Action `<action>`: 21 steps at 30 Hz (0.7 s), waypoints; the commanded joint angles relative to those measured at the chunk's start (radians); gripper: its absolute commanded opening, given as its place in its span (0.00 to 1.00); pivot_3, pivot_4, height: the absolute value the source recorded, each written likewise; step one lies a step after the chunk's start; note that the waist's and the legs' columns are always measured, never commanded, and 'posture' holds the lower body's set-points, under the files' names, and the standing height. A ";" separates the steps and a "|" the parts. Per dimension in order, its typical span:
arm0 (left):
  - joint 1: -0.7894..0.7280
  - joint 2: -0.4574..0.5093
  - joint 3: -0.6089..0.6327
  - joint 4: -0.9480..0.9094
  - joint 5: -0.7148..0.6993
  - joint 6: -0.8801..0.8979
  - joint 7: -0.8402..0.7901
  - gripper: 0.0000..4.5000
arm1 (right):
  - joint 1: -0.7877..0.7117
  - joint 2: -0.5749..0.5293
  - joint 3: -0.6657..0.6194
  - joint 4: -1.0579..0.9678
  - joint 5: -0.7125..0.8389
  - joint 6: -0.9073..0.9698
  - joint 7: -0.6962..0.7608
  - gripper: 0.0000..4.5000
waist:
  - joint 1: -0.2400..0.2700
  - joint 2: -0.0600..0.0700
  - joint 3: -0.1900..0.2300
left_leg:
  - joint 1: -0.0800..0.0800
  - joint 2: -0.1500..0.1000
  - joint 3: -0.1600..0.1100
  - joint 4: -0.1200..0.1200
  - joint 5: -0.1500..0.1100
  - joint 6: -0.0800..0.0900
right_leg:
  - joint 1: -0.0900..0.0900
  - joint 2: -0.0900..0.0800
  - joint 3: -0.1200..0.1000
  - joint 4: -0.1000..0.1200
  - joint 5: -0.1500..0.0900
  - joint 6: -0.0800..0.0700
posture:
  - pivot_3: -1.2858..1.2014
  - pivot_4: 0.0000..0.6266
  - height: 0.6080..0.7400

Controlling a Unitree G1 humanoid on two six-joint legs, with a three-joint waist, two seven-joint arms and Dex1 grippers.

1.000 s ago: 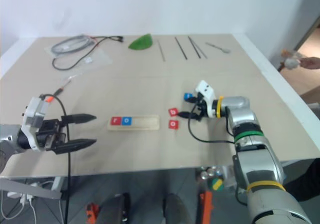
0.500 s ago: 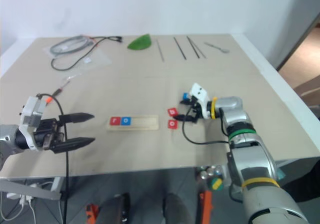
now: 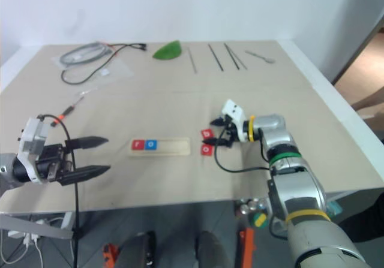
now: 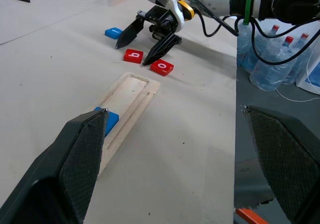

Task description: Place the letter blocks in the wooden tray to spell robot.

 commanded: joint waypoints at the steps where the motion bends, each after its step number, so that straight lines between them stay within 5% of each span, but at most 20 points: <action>1: -0.006 0.016 0.038 -0.015 -0.019 0.007 0.003 1.00 | -0.007 -0.009 -0.024 -0.010 0.008 -0.014 0.010 0.66 | 0.000 0.000 0.000 | 0.000 0.000 0.000 0.000 0.000 0.000 | 0.000 0.000 0.000 0.000 0.000 0.000 | 0.52 0.24 1.00; 5: -0.016 0.015 0.034 -0.007 -0.017 0.010 0.003 1.00 | -0.003 -0.007 -0.026 -0.010 0.009 -0.015 0.004 0.38 | 0.000 0.000 0.000 | 0.000 0.000 0.000 0.000 0.000 0.000 | 0.000 0.000 0.000 0.000 0.000 0.000 | 0.52 0.24 1.00; 21: 0.036 0.034 0.027 0.060 0.083 -0.051 -0.033 1.00 | -0.043 0.030 -0.060 -0.121 0.039 0.085 -0.076 0.38 | -0.003 0.000 0.000 | 0.000 0.000 0.000 -0.001 0.000 0.000 | -0.001 0.000 0.000 0.000 -0.001 -0.001 | 0.52 0.24 1.00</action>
